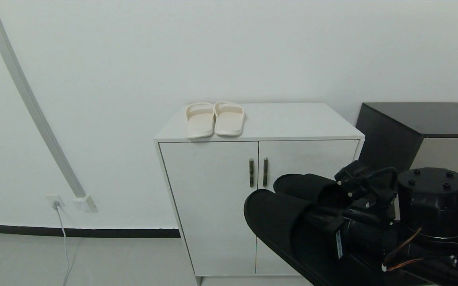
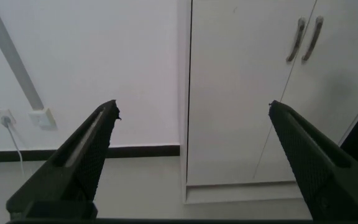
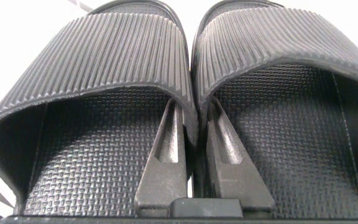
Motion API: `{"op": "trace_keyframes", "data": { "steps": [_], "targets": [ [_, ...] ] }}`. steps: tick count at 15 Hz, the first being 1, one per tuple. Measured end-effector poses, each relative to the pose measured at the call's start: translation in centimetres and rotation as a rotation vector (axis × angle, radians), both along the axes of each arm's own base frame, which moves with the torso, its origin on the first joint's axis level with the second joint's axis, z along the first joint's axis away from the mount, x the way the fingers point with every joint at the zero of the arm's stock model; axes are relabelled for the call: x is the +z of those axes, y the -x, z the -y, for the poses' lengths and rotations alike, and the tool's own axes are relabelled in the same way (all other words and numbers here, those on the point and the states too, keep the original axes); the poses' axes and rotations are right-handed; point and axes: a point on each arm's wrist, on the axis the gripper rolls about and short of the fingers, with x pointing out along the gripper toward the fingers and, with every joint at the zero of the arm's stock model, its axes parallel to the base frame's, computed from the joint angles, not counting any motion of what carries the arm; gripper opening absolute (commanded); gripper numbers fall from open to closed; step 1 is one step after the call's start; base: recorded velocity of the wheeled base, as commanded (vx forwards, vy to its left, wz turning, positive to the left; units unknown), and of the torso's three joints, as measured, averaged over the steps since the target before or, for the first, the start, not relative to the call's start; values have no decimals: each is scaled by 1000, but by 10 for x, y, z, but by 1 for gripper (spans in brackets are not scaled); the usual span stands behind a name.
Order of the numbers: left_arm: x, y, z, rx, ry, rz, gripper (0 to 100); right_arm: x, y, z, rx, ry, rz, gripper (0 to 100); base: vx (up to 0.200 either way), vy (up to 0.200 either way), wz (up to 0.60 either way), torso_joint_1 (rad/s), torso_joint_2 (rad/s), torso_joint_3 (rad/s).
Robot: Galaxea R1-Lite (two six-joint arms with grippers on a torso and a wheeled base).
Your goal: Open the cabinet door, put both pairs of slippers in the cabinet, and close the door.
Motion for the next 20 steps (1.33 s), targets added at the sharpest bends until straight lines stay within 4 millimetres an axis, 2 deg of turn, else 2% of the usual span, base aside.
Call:
{"op": "trace_keyframes", "data": {
  "steps": [9,14,16,17,20],
  "targets": [
    [0,0,0,-2,-20,-1,100,-1,4,4,-2,0,3,0,0,0,0,-143,477,331],
    [0,0,0,-21,-52,0,100,-1,4,5,-2,-1,3,0,0,0,0,-64,450,371],
    [2,0,0,-14,-70,5,100,-1,5,5,-5,0,3,0,0,0,0,1,92,67],
    [6,1,0,-9,-68,12,100,0,5,5,-6,-3,7,0,0,0,0,-32,51,41],
    [52,4,0,4,-35,66,100,0,6,6,-3,-2,6,0,0,0,0,-19,90,93]
  ]
}}
